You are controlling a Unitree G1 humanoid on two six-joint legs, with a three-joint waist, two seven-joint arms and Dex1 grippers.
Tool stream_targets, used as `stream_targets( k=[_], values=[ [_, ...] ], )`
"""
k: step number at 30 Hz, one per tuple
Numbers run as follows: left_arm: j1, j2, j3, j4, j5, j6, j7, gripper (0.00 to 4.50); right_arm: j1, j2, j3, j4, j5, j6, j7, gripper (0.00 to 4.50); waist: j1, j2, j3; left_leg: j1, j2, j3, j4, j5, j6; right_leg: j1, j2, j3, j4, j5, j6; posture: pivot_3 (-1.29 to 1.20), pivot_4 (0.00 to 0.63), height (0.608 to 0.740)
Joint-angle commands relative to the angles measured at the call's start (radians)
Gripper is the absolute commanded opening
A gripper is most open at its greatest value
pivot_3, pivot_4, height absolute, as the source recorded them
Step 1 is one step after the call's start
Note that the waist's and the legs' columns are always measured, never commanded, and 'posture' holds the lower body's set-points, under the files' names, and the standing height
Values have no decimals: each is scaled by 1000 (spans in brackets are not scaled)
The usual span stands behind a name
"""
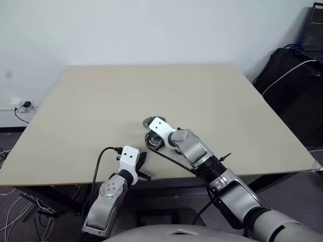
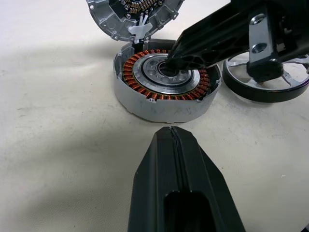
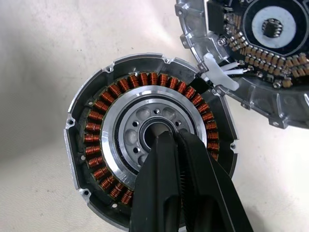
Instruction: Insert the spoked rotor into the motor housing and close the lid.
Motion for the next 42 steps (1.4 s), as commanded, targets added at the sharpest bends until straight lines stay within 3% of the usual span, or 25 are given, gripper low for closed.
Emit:
stream_targets(
  k=[1,11,42],
  values=[
    [-15,-3,3,-3,-6,-23,-2,0,-4,3,-43,-73,19,9,-11,36,0,0,0,0,0,0,0,0,0,0,0,0,0,0,0,0,0,740],
    [-24,1,-2,3,-3,-21,-12,0,8,3,-88,-120,61,44,-30,36,0,0,0,-1,0,0,0,0,0,-1,0,0,0,0,0,0,0,740],
    [-13,-2,-4,1,-1,-21,-3,0,-50,10,-79,7,90,25,-2,36,-2,0,0,0,0,0,0,0,0,0,0,0,0,0,0,0,0,740]
  ],
)
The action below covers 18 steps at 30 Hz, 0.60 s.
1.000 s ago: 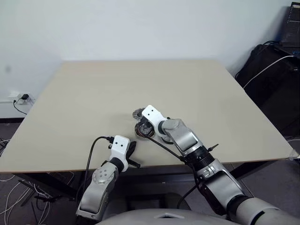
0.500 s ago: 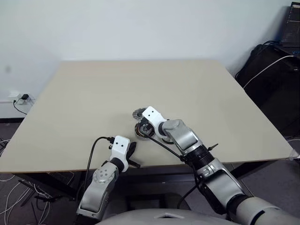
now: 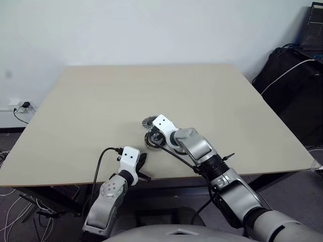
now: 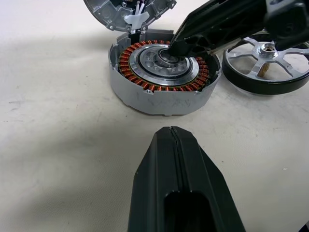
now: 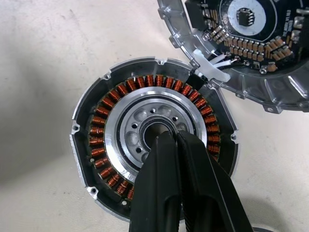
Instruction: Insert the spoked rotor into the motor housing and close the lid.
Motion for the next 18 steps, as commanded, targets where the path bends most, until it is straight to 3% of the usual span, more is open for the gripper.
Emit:
stream_targets(
  k=[1,18],
  values=[
    [-6,-4,-3,-26,-2,-20,3,0,-30,6,-19,-8,5,-16,-7,36,0,0,0,0,0,0,0,0,0,0,0,0,0,0,0,0,0,740],
    [0,-7,-2,-27,-2,-19,6,0,-36,14,-14,-2,13,-23,4,36,0,0,0,-1,0,0,0,0,0,-1,0,0,0,0,0,0,0,740]
  ],
)
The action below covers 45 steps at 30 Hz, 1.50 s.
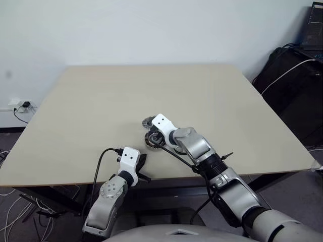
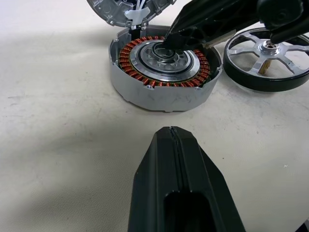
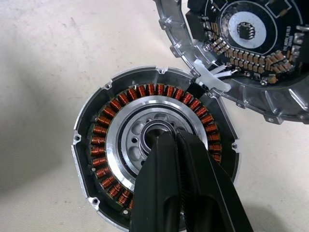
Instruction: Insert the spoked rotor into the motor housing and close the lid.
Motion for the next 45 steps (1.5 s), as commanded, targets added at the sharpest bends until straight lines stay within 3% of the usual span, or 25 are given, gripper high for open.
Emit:
stream_targets(
  k=[1,20,21,23,26,34,40,45],
  values=[
    [-7,-6,-2,-27,-2,-19,5,0,-30,-1,-11,-7,8,-18,9,36,0,0,0,0,0,0,0,0,0,0,0,0,0,0,0,0,0,740],
    [-13,-6,-2,-19,-3,-21,1,0,-25,-16,-9,1,4,-10,20,36,0,0,0,0,0,0,0,0,0,0,0,0,0,0,0,0,0,740],
    [-13,-6,-2,-19,-3,-21,1,0,-26,-15,-10,2,5,-11,20,505,0,0,0,0,0,0,0,0,0,0,0,0,0,0,0,0,0,740],
    [-13,-6,-2,-18,-2,-22,2,0,-24,-15,-11,-5,5,-12,18,914,0,0,0,0,0,0,0,0,0,0,0,0,0,0,0,0,0,740],
    [-14,-7,-1,-17,-2,-22,3,0,-24,-15,-17,-19,7,-13,14,1894,0,0,0,0,0,0,0,0,0,0,0,0,0,0,0,0,0,740],
    [-16,-5,-1,-14,-3,-24,-2,0,-9,-19,-51,-118,20,-2,-4,1894,1,0,0,0,0,0,0,0,0,0,0,0,0,0,0,0,0,740],
    [-20,-4,-3,-11,-4,-23,-7,0,17,-24,-46,-152,22,9,-17,80,1,0,0,0,0,0,0,0,0,0,0,0,0,0,0,0,0,740],
    [-25,-3,-3,-9,-4,-23,-9,0,36,1,-45,-126,20,-22,-45,34,1,0,0,0,0,0,0,0,0,0,0,0,0,0,0,0,0,740]
  ],
)
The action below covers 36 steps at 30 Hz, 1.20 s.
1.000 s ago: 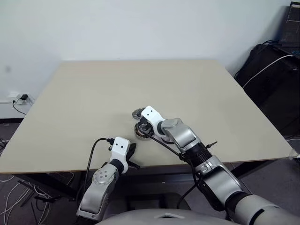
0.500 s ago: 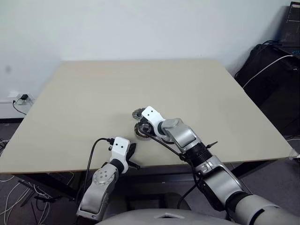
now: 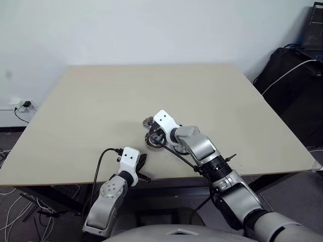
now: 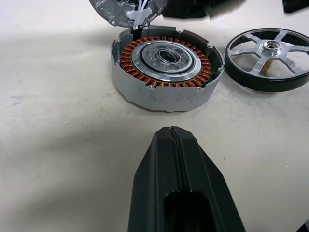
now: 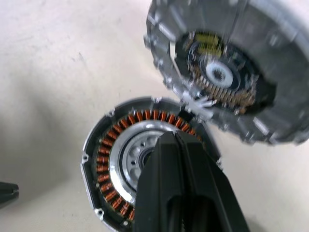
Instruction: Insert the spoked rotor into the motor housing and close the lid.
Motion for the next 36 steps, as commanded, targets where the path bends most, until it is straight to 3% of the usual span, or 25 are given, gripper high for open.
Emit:
stream_targets(
  k=[1,17,36],
  values=[
    [-19,-2,-3,-11,-4,-22,-6,0,-3,19,-15,1,8,-33,-23,34,0,0,0,0,0,0,0,0,0,0,0,0,0,0,0,0,0,740],
    [-15,1,-1,-20,-2,-21,-1,0,-10,52,-4,125,5,-84,-31,34,-1,0,0,0,0,0,0,0,0,0,0,0,0,0,0,0,0,740],
    [-10,3,-5,-21,-5,-18,-3,0,-6,62,-2,64,7,-94,-39,34,-1,0,0,0,0,0,0,0,0,0,0,0,0,0,0,0,0,740]
  ],
)
